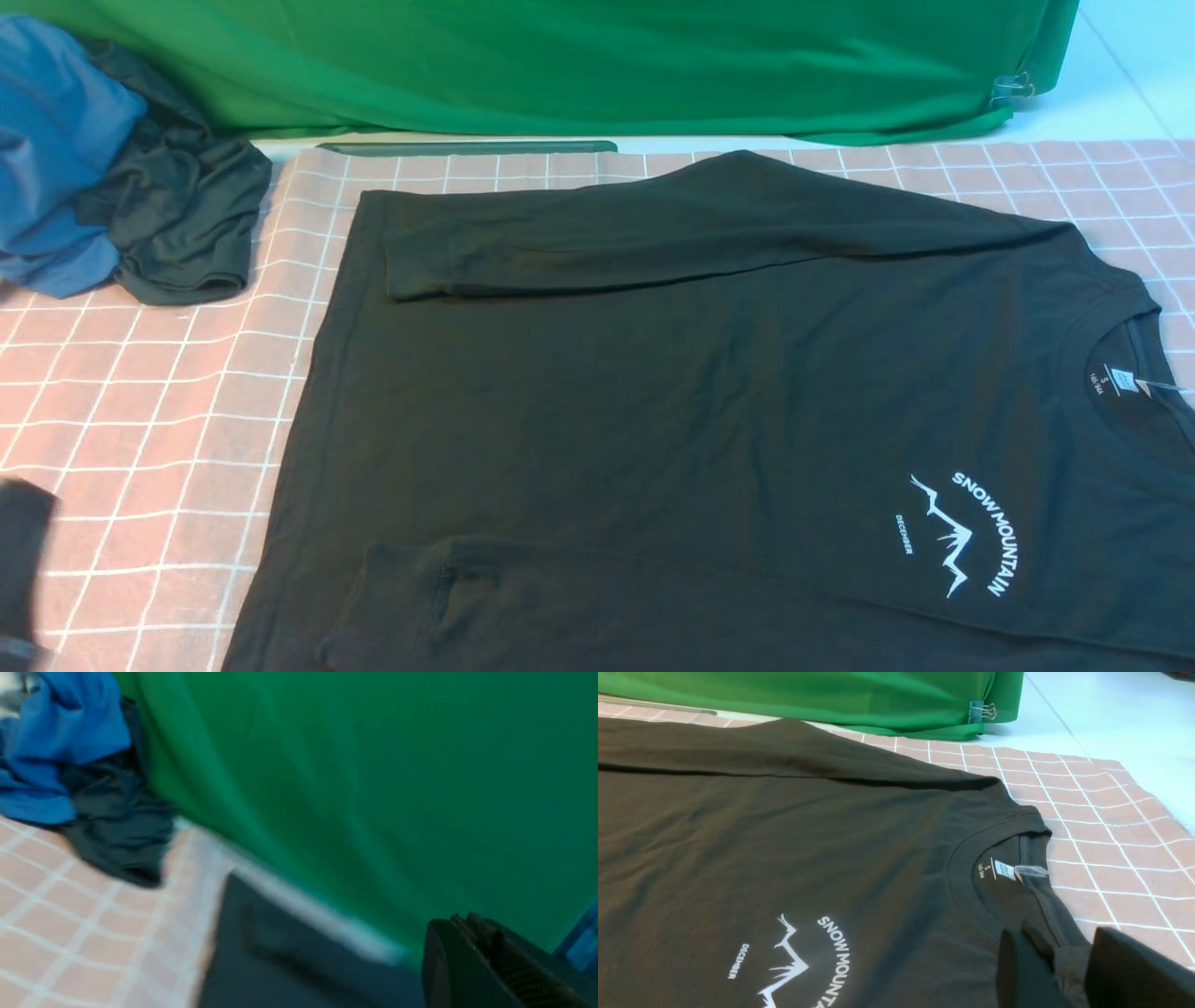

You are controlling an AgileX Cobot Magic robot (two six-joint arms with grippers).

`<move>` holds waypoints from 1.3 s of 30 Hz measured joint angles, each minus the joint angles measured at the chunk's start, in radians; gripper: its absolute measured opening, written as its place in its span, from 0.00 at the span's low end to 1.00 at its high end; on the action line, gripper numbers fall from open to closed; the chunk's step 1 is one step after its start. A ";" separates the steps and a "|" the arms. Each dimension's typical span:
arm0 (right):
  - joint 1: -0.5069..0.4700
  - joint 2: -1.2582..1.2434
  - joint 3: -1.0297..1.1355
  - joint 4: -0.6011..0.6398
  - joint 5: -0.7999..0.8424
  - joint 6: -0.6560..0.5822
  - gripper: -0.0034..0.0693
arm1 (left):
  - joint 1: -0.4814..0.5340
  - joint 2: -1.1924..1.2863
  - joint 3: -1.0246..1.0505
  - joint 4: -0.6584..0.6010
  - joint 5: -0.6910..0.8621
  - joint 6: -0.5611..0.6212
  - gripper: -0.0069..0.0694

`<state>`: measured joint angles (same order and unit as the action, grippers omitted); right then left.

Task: Fold a long-sleeved shirt over a pink coffee tablecloth.
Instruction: 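Grasp the left edge of the dark T-shirt lying flat on the table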

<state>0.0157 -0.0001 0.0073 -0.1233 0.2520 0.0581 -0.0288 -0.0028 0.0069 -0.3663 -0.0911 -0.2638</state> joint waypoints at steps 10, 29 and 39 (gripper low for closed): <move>0.004 0.000 0.000 0.095 -0.115 0.111 0.39 | 0.000 0.000 0.000 0.027 -0.252 -0.181 0.11; 0.010 0.000 0.000 0.287 -0.795 0.461 0.36 | 0.000 0.446 -0.697 0.182 0.607 -0.252 0.11; 0.010 0.149 -0.373 0.086 -0.345 0.468 0.10 | 0.000 0.974 -0.725 0.180 0.917 0.057 0.11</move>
<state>0.0259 0.1489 -0.3652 -0.0377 -0.0926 0.5264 -0.0288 0.9716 -0.7185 -0.1866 0.8261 -0.2070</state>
